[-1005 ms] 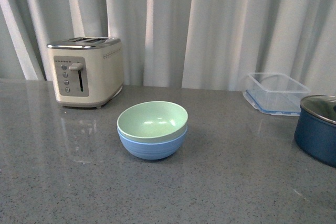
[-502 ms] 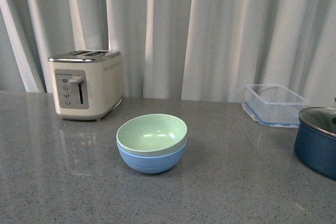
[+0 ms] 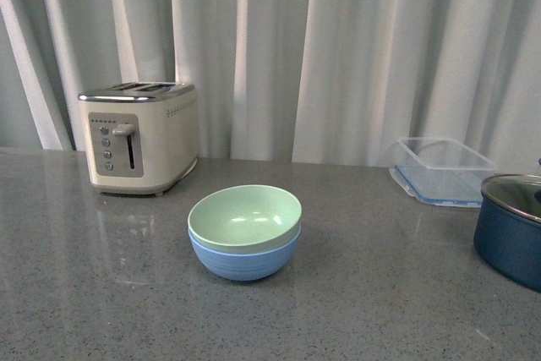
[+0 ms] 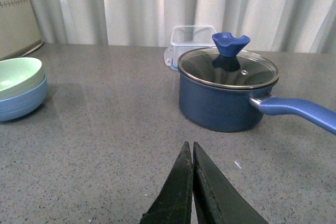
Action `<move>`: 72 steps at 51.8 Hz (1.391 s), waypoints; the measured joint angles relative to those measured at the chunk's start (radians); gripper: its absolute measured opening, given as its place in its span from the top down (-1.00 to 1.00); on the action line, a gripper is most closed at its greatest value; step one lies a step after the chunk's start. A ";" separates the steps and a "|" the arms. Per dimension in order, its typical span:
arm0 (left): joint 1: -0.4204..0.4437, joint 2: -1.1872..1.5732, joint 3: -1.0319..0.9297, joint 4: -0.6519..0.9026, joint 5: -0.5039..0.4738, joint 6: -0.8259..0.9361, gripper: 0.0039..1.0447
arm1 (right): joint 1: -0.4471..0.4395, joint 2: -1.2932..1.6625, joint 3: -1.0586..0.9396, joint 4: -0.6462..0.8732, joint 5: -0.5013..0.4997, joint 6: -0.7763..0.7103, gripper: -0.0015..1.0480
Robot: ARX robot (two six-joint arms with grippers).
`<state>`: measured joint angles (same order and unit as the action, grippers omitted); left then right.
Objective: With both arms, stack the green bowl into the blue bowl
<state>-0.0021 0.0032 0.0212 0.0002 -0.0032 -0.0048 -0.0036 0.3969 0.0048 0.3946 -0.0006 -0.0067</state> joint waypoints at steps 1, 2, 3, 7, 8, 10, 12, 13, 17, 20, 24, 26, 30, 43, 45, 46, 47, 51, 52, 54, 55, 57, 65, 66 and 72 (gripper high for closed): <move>0.000 0.000 0.000 0.000 0.000 0.000 -0.87 | 0.000 -0.005 0.000 -0.004 0.000 0.000 0.98; 0.000 0.000 0.000 0.000 0.000 0.000 -0.87 | 0.000 -0.013 0.000 -0.011 0.000 0.001 0.98; 0.000 0.000 0.000 0.000 0.000 0.000 -0.87 | 0.000 -0.017 0.000 -0.015 0.000 0.001 0.98; 0.000 0.000 0.000 0.000 0.000 0.000 -0.87 | 0.000 -0.048 0.000 -0.045 0.000 0.001 0.98; 0.000 0.000 0.000 0.000 0.000 0.000 -0.87 | 0.000 -0.056 0.000 -0.053 0.000 0.001 0.98; 0.000 0.000 0.000 0.000 0.000 0.000 -0.87 | 0.000 -0.069 0.000 -0.064 0.000 0.001 0.98; 0.000 0.000 0.000 0.000 0.000 0.000 -0.87 | 0.000 -0.081 0.000 -0.075 0.000 0.001 0.98; 0.000 0.000 0.000 0.000 0.000 0.000 -0.87 | 0.000 -0.090 0.000 -0.083 0.000 0.001 0.98; 0.000 0.000 0.000 0.000 0.000 0.000 -0.87 | 0.000 -0.125 0.000 -0.119 0.000 0.002 0.98; 0.000 0.000 0.000 0.000 0.000 0.000 -0.87 | 0.000 -0.147 0.000 -0.143 0.000 0.002 0.98; 0.000 0.000 0.000 0.000 0.000 0.000 -0.87 | 0.000 -0.166 0.000 -0.159 0.000 0.003 0.98; 0.000 0.000 0.000 0.000 0.000 0.000 -0.87 | 0.000 -0.174 0.000 -0.168 0.000 0.003 0.98; 0.000 0.000 0.000 0.000 0.000 0.000 -0.87 | 0.000 -0.198 0.000 -0.192 0.000 0.003 0.98; 0.000 0.000 0.000 0.000 0.000 0.000 -0.87 | 0.001 -0.373 0.000 -0.387 -0.001 0.003 0.98; 0.000 0.000 0.000 0.000 0.000 0.000 -0.87 | 0.001 -0.391 0.000 -0.389 -0.001 0.003 0.98; 0.000 0.000 0.000 0.000 0.000 0.000 -0.87 | 0.001 -0.392 0.001 -0.389 -0.001 0.003 0.98; 0.000 0.000 0.000 0.000 0.000 0.000 -0.87 | 0.001 -0.392 0.001 -0.391 -0.001 0.003 0.98; 0.000 0.000 0.000 0.000 0.000 0.000 -0.87 | 0.001 -0.392 0.001 -0.393 -0.001 0.003 0.98; 0.000 0.000 0.000 0.000 0.000 0.000 -0.87 | 0.001 -0.392 0.001 -0.393 -0.001 0.003 0.98; 0.000 0.000 0.000 0.000 0.000 0.000 -0.87 | 0.001 -0.392 0.000 -0.393 -0.001 0.002 0.90; 0.000 0.000 0.000 0.000 0.000 0.000 -0.87 | 0.001 -0.392 0.001 -0.393 -0.001 0.003 0.80; 0.000 0.000 0.000 0.000 0.000 0.000 -0.87 | 0.001 -0.392 0.001 -0.393 -0.001 0.003 0.67; 0.000 0.000 0.000 0.000 0.000 0.000 -0.87 | 0.001 -0.392 0.001 -0.393 -0.001 0.003 0.18; 0.000 0.000 0.000 0.000 0.000 0.000 -0.87 | 0.001 -0.392 0.001 -0.393 -0.001 0.003 0.11; 0.000 0.000 0.000 0.000 0.000 0.000 -0.87 | 0.001 -0.393 0.001 -0.393 -0.001 0.003 -0.21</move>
<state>-0.0021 0.0032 0.0212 0.0002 -0.0029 -0.0048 -0.0029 0.0044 0.0055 0.0017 -0.0013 -0.0040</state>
